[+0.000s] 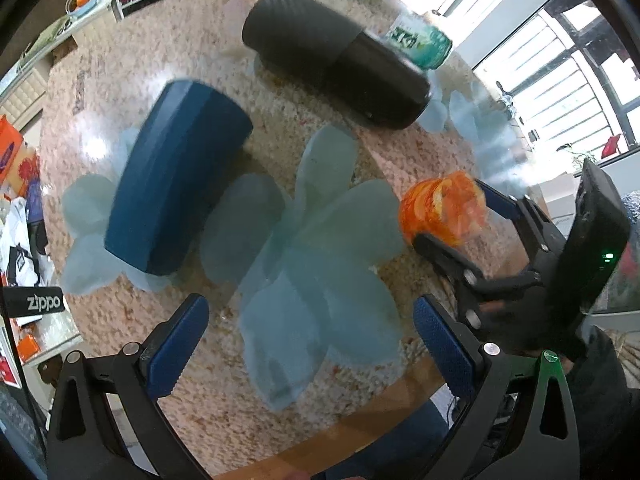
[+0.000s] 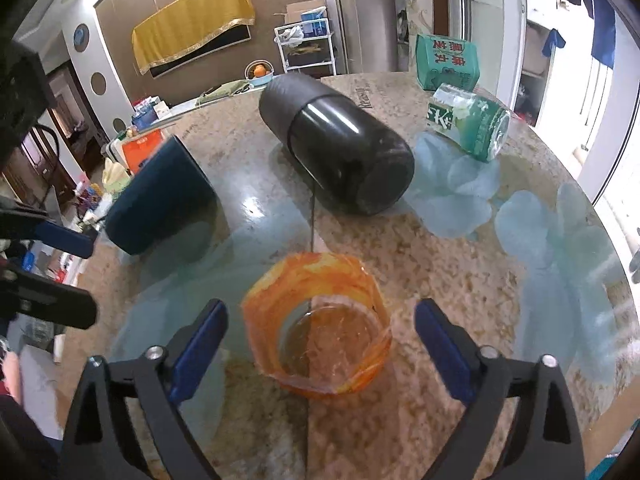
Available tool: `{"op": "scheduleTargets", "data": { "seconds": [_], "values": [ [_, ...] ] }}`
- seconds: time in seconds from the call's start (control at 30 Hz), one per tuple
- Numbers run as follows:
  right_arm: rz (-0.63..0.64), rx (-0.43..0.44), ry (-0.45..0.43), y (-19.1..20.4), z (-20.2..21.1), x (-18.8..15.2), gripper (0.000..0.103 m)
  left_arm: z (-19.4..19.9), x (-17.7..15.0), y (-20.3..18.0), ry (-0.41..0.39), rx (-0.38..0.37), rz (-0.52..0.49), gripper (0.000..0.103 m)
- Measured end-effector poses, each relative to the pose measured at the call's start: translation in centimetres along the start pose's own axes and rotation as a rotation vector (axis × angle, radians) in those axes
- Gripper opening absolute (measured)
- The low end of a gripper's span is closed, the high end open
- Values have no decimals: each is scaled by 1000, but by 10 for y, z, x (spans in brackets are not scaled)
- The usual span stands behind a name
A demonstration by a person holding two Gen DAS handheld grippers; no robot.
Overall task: Flip cup upright
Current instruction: 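Rotate the orange cup rim-up with the right gripper and lower it onto the table, then open the right gripper and withdraw it from the upright cup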
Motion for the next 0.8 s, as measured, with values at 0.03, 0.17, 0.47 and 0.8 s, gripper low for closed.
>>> {"op": "scheduleTargets", "data": {
  "seconds": [0.03, 0.17, 0.47, 0.8],
  "values": [
    [-4, -2, 3, 1, 5, 3, 103, 4, 1, 0, -10, -6, 2, 103],
    [-13, -9, -5, 6, 31, 17, 103, 26, 7, -1, -63, -35, 3, 103],
    [-159, -159, 90, 1, 80, 49, 103, 70, 31, -23, -165, -54, -32, 103],
    [-230, -258, 230, -16, 107, 57, 103, 87, 44, -55, -179, 23, -15, 103]
  ]
}}
Point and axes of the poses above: each gripper's, at about its wrist camera, not at the fingertips, and z roughly against the way its jaws point, y to its left, x to its top, the point moved 5 cm from there along -z, roughly the way its jaws point, and after that the axes turned 14 degrees about x, right-handed, at the moved point
